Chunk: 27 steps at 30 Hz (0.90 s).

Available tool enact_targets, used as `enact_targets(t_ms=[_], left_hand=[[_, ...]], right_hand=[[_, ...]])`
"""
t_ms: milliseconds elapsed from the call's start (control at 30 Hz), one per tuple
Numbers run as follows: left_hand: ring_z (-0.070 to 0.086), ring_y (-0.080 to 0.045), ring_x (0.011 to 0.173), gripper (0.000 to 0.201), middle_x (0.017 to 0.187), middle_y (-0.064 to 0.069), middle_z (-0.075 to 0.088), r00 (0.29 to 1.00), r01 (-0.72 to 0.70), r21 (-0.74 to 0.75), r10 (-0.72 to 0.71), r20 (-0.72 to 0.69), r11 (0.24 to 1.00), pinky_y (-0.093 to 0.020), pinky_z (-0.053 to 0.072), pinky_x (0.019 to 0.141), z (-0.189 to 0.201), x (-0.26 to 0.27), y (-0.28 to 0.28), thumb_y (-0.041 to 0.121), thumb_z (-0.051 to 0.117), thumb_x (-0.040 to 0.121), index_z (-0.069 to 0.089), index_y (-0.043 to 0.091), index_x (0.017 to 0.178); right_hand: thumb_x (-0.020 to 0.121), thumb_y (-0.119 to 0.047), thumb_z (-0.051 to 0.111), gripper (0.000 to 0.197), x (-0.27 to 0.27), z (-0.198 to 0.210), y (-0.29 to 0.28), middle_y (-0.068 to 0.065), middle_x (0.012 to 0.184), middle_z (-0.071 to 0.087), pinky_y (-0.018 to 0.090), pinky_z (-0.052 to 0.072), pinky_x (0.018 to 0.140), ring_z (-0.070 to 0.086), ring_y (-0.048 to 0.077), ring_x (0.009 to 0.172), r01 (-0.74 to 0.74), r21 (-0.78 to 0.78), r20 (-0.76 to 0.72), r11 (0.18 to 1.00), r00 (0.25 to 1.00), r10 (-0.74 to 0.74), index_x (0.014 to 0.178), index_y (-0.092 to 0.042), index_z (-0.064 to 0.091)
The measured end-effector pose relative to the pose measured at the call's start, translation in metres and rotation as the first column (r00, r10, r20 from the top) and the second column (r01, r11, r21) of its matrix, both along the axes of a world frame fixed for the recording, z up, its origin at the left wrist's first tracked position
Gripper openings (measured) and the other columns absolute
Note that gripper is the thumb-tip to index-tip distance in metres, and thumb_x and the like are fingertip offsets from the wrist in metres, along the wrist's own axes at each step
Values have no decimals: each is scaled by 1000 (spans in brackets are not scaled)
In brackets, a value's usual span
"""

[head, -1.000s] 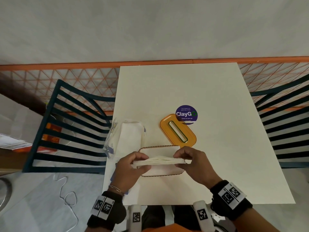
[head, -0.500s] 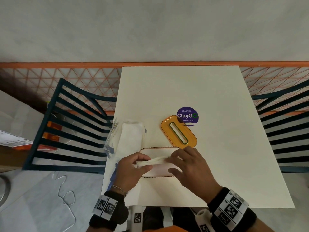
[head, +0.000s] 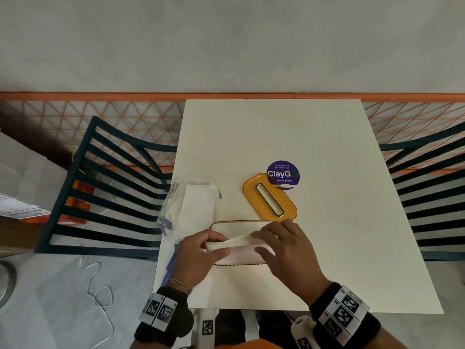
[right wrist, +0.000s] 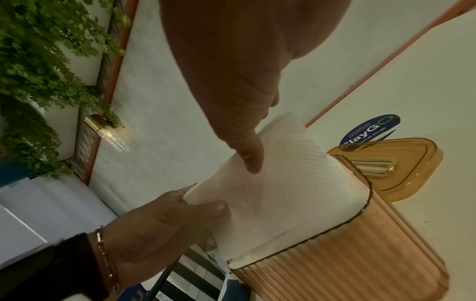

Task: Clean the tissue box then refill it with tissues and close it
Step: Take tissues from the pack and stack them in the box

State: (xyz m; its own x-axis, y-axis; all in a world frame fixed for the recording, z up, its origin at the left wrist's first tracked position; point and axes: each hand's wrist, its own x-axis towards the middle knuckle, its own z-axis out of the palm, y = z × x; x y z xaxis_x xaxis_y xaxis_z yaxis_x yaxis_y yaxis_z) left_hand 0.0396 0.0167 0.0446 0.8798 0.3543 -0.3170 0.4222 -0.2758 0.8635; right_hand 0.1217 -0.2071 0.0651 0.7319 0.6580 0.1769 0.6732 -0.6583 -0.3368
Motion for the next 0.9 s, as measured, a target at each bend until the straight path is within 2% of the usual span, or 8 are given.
enact_targets(t_ms=[300, 433, 633, 767, 833, 900], left_hand=[[70, -9, 85, 22, 87, 20, 76, 1000, -2, 19, 2, -12, 1000, -16, 55, 68, -3, -1, 2, 20, 88, 75, 78, 33, 90], [70, -10, 86, 22, 88, 20, 76, 1000, 1, 22, 0, -13, 1000, -14, 54, 68, -4, -1, 2, 20, 88, 75, 78, 32, 91], [70, -2, 85, 24, 86, 20, 76, 1000, 2, -4, -2, 6, 1000, -11, 53, 66, 1, 0, 1, 16, 88, 75, 79, 29, 92], [70, -1, 85, 25, 87, 22, 75, 1000, -1, 3, 1, 2, 1000, -11, 53, 65, 1, 0, 1, 17, 89, 74, 78, 30, 92], [69, 0, 86, 25, 87, 24, 75, 1000, 1, 12, -1, 5, 1000, -9, 52, 65, 1, 0, 1, 18, 89, 74, 78, 30, 93], [68, 1, 87, 25, 87, 26, 74, 1000, 1, 25, -1, 6, 1000, -7, 51, 65, 1, -1, 1, 20, 89, 74, 77, 31, 93]], right_hand=[[84, -26, 81, 19, -2, -1, -2, -7, 103, 68, 30, 48, 73, 56, 20, 89, -34, 39, 20, 999, 999, 33, 102, -29, 75], [87, -22, 79, 12, -3, -2, -2, -7, 100, 68, 29, 47, 69, 55, 20, 85, -63, 68, 45, 996, 997, 60, 98, -29, 76], [90, -22, 77, 10, -5, -3, -2, -8, 98, 69, 29, 49, 68, 55, 21, 84, -65, 96, 55, 993, 997, 60, 96, -29, 78], [90, -22, 76, 8, -5, -5, -1, -12, 97, 72, 30, 50, 70, 54, 20, 81, -92, 81, 36, 992, 995, 90, 96, -28, 77], [87, -26, 79, 12, -7, -5, 1, -15, 95, 74, 28, 51, 71, 53, 17, 83, -78, 81, -13, 994, 997, 80, 98, -28, 77], [84, -38, 79, 20, -8, -2, 2, -17, 91, 74, 25, 51, 70, 54, 13, 85, -34, 122, -90, 992, 995, 46, 101, -29, 75]])
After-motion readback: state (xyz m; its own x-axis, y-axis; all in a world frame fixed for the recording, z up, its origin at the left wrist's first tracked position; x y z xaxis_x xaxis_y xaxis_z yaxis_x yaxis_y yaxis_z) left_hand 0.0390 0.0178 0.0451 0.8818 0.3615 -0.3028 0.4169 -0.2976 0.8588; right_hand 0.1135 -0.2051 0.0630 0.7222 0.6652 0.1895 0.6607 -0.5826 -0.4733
